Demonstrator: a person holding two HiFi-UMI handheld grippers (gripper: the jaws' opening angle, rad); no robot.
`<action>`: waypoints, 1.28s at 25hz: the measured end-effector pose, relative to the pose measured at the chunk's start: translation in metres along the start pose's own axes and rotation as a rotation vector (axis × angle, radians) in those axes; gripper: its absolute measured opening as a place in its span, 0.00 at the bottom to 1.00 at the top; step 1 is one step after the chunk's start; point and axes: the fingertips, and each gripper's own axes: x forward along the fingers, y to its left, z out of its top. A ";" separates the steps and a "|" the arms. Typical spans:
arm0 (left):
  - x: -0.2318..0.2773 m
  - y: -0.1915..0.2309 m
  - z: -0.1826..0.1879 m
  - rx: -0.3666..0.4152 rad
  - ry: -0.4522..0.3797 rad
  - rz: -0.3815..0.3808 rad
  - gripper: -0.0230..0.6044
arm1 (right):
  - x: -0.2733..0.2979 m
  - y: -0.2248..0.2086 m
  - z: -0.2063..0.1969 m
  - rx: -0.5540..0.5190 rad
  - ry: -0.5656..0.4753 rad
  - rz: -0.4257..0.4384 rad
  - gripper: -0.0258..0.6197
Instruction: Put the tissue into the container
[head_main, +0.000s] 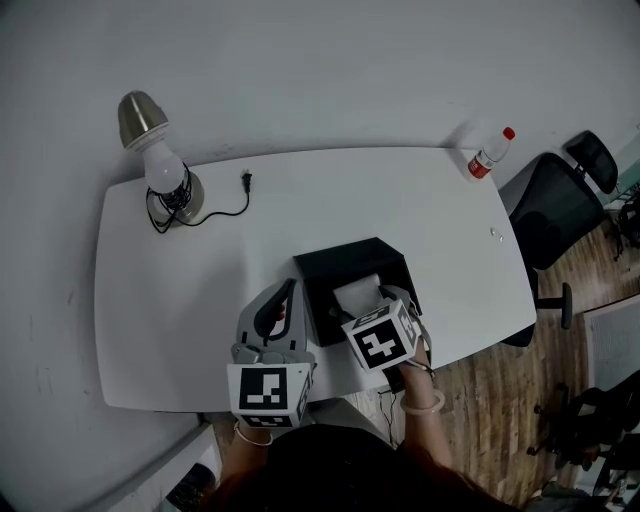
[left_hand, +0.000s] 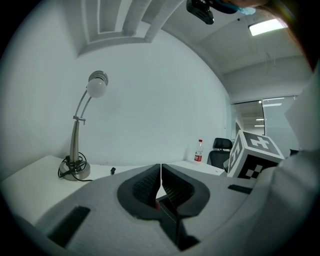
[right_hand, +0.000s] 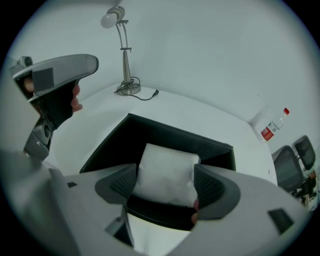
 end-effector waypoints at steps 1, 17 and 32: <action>-0.001 0.000 0.000 0.001 -0.001 0.002 0.08 | -0.001 0.000 0.000 0.000 -0.008 0.000 0.57; -0.032 -0.036 0.011 0.027 -0.030 0.020 0.08 | -0.048 -0.001 0.003 -0.029 -0.244 -0.028 0.57; -0.091 -0.068 0.009 0.057 -0.045 0.098 0.08 | -0.093 0.003 -0.016 -0.020 -0.424 -0.058 0.41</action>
